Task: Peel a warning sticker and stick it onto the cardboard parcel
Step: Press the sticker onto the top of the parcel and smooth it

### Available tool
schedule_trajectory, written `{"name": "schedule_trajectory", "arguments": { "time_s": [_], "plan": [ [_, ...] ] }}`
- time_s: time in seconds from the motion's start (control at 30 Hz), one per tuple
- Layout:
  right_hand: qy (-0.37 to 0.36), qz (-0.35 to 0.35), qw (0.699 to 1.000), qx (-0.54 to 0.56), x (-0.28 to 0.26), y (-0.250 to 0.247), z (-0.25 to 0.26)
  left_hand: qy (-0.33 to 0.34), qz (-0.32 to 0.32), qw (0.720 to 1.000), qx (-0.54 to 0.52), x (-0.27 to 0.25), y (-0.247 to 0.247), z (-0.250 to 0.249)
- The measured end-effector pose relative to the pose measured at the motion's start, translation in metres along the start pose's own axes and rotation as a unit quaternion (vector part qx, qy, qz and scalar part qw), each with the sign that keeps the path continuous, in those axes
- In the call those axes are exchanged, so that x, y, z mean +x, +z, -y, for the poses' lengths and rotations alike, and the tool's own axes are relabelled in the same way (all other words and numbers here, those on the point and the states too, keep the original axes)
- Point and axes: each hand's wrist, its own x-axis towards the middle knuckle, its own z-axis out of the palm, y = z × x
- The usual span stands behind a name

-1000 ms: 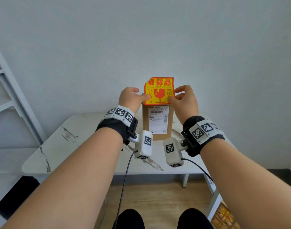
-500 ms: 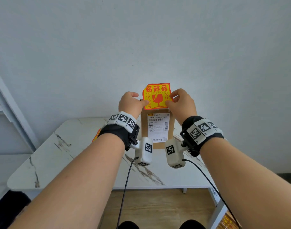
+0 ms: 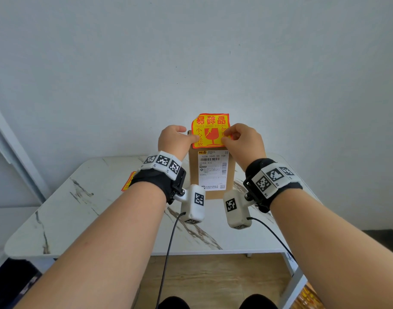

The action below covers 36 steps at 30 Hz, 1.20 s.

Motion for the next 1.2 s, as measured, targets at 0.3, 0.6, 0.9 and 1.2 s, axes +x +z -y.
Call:
{"name": "schedule_trajectory", "arguments": {
  "time_s": [0.3, 0.6, 0.9, 1.2],
  "plan": [
    [0.008, 0.004, 1.0, -0.011, -0.0005, -0.003, 0.0041, 0.007, 0.009, 1.0, -0.003, 0.0013, -0.002, 0.0019],
    [0.002, 0.009, 1.0, -0.018, -0.0018, -0.0025, 0.0043, 0.025, 0.016, 0.999, 0.019, 0.002, -0.0017, 0.0015],
    [-0.018, 0.007, 1.0, -0.024, -0.0011, 0.0002, 0.0007, 0.053, 0.01, 0.997, 0.056, -0.0021, 0.0019, 0.0016],
    [0.017, 0.006, 1.0, -0.015, -0.0011, 0.0037, -0.0047, 0.117, -0.017, 0.987, 0.113, -0.0054, 0.0028, 0.0048]
  ]
}}
